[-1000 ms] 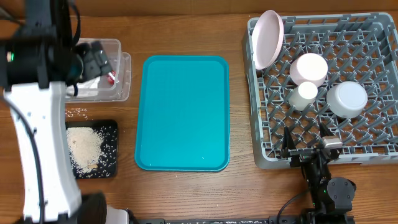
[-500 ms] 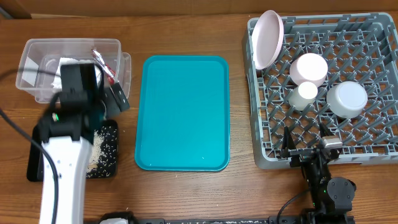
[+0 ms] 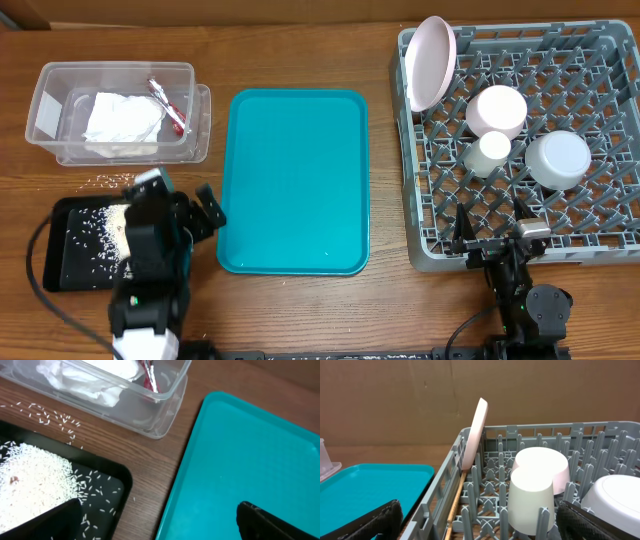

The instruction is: Sort waste into correct bins and load items into the dishwasher

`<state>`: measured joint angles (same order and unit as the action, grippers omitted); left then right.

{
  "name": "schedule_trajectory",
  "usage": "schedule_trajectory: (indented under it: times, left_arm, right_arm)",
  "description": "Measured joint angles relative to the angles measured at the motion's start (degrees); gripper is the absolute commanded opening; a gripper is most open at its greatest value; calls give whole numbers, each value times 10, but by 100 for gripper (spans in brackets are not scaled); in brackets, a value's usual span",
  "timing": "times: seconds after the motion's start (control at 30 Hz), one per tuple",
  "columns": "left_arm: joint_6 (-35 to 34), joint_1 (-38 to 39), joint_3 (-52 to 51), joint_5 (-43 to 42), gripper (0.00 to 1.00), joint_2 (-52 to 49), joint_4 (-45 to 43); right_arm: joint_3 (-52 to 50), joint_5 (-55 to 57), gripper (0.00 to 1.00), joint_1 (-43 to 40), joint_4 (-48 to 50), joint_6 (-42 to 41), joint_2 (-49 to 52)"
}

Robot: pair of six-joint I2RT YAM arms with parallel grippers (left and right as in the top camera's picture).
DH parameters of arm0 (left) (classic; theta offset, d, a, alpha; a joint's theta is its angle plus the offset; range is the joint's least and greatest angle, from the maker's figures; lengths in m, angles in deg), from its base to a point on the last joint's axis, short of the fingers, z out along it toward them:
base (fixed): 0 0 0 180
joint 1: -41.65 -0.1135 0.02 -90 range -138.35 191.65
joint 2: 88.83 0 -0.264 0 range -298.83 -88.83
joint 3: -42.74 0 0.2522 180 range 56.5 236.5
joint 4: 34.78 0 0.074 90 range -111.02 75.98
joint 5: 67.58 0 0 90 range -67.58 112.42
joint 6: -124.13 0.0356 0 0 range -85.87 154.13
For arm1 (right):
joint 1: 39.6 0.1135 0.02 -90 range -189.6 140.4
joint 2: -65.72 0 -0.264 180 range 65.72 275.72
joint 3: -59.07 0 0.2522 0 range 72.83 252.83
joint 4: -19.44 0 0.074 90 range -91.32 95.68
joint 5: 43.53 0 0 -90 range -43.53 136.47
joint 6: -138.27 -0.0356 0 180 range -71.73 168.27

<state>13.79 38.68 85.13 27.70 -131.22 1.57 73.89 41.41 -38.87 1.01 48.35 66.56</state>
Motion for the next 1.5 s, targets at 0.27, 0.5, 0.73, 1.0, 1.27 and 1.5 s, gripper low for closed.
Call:
schedule_trajectory:
  times: [0.27,0.5,0.73,1.0,1.27,1.5]
  left_arm:
    - [0,0,-43,-3,100,37,1]
    - [0,0,-55,1,100,50,1]
    - [0,0,-85,5,100,114,0]
    - [0,0,-137,5,100,218,-7]
    - [0,0,-195,5,100,301,-61]
    - [0,18,-252,5,100,362,-128]
  right_arm:
    - [0,0,100,0,0,0,0]
    - [0,0,100,0,-1,0,0]
    - [0,0,100,0,0,0,0]
    - [0,0,100,0,0,0,0]
    - [0,0,100,0,0,0,0]
    - [0,0,100,0,0,0,0]
